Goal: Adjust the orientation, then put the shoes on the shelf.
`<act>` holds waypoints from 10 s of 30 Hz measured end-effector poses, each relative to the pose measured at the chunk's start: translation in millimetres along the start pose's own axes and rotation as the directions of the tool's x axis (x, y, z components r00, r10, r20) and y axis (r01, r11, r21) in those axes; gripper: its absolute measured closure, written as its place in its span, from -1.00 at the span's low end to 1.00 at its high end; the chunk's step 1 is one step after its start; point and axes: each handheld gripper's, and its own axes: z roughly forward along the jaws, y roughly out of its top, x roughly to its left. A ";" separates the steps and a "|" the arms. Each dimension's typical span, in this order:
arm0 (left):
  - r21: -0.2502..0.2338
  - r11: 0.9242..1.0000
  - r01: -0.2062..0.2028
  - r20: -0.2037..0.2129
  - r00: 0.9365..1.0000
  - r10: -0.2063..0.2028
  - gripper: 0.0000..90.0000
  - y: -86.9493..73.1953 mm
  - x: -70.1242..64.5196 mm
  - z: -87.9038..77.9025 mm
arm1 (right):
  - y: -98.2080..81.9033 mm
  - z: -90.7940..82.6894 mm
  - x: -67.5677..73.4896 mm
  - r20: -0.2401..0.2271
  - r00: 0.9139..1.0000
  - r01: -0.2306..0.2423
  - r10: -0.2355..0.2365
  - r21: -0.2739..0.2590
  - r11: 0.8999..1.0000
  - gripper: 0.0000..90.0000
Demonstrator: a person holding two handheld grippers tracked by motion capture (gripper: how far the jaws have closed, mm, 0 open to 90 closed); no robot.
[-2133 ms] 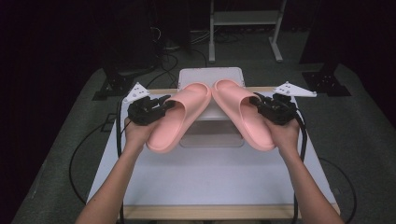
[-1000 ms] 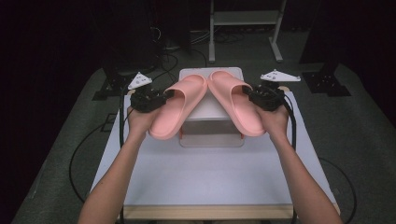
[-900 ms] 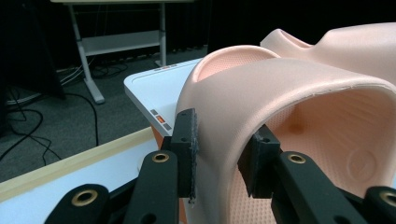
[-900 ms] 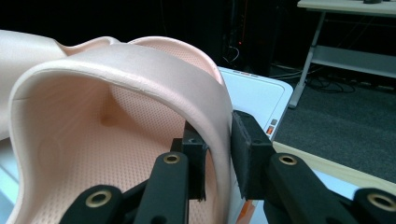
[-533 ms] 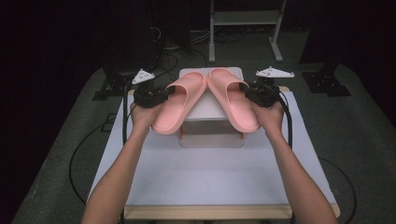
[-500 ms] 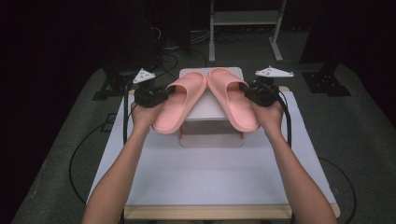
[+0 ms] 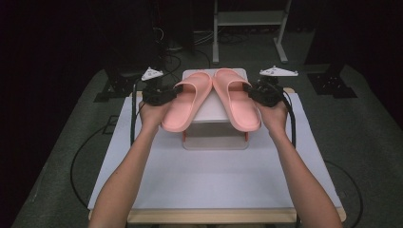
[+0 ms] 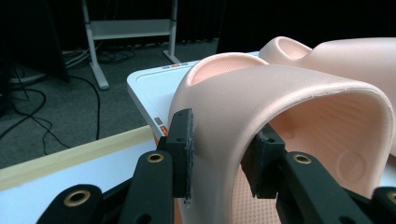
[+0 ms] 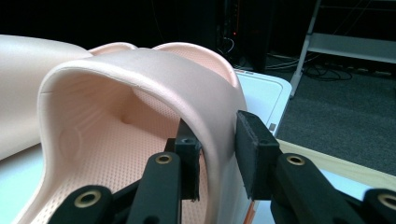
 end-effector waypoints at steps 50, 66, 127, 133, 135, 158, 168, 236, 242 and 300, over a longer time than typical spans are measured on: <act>-0.034 0.997 0.071 0.033 0.997 -0.070 0.20 4.0 -12.0 25.4 | 5.2 17.8 6.9 0.004 0.999 -0.044 0.044 0.008 0.999 0.38; -0.048 0.994 0.094 0.032 0.995 -0.093 0.07 1.0 -12.5 28.6 | 4.4 20.0 5.6 -0.006 0.998 -0.066 0.066 -0.008 0.998 0.28; -0.050 0.998 0.037 -0.018 0.999 -0.038 0.31 6.3 -6.9 53.1 | 10.6 37.9 -7.3 0.015 0.998 -0.060 0.061 -0.020 0.998 0.38; -0.041 0.999 0.026 -0.019 0.999 -0.026 0.31 7.4 -6.3 54.1 | 10.4 39.3 -8.8 0.017 0.998 -0.059 0.059 -0.021 0.998 0.38; -0.041 0.999 0.025 -0.017 1.000 -0.026 0.31 7.4 -6.2 54.1 | 10.5 39.5 -9.0 0.017 0.998 -0.059 0.060 -0.021 0.998 0.38; -0.043 0.998 0.055 -0.005 0.998 -0.055 0.15 1.4 -7.0 47.4 | 5.5 30.1 -7.4 -0.004 0.997 -0.072 0.072 -0.041 0.997 0.28; -0.051 0.998 0.045 0.000 0.999 -0.045 0.12 2.2 -9.8 34.9 | 4.0 18.6 -3.6 -0.008 0.998 -0.055 0.054 -0.039 0.998 0.26; -0.079 0.996 -0.038 0.121 0.992 0.047 0.05 -26.8 -41.3 -29.6 | -35.9 -45.7 12.0 -0.166 0.985 -0.042 0.035 -0.038 0.998 0.15; -0.087 0.996 -0.036 0.123 0.991 0.047 0.04 -28.1 -42.8 -31.8 | -41.5 -52.6 10.4 -0.170 0.985 -0.043 0.035 -0.040 0.998 0.15; -0.081 0.996 -0.038 0.151 0.987 0.050 -0.27 -97.7 -49.1 -87.9 | -117.2 -101.3 -1.0 -0.206 0.977 -0.056 0.053 -0.006 0.998 -0.21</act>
